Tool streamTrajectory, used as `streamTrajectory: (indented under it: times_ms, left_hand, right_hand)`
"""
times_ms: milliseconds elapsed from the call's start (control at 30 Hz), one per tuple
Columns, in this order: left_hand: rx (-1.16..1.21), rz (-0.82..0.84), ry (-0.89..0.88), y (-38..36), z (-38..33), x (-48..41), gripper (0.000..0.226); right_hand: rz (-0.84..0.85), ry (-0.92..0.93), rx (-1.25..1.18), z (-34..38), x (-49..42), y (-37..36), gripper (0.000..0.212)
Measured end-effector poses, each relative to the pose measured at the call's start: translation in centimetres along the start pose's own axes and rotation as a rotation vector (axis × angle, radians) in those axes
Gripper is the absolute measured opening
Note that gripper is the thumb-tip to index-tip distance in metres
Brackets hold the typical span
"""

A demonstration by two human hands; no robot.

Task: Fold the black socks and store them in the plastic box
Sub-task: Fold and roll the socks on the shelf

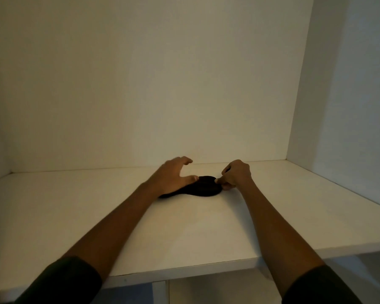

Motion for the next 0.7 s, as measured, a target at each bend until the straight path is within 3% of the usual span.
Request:
streamTrajectory:
  times_ms: [167, 333, 467, 600, 700]
  left_hand:
    - [-0.419, 0.244, 0.138, -4.0, 2.8, 0.4, 0.086]
    - [-0.425, 0.304, 0.195, -4.4, 4.2, 0.5, 0.087]
    - [-0.436, 0.303, 0.195, -4.6, 4.2, 0.2, 0.088]
    - [-0.447, 0.309, 0.185, -4.6, 4.3, 0.0, 0.090]
    - [-0.443, 0.318, 0.180, -4.8, 4.1, 0.1, 0.091]
  right_hand:
    - [0.027, -0.050, -0.132, -0.3, 0.5, -0.1, 0.028]
    - [0.123, -0.128, -0.371, 0.0, 1.3, -0.5, 0.015]
    - [0.059, -0.131, -0.333, -0.1, 1.5, -0.3, 0.045]
    - [-0.070, -0.106, -0.277, -0.3, 1.7, 0.6, 0.028]
    - [-0.123, -0.104, -0.232, -0.6, 2.0, 1.0, 0.033]
Point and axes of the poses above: each hand's wrist, its own x-axis away from the middle knuckle, its own y-axis out of the back of the hand, z = x × y, the point moved 7 cm from there along -x, towards the middle knuckle, and after that the axes turned 10 degrees about y, right-handed, at the moved point
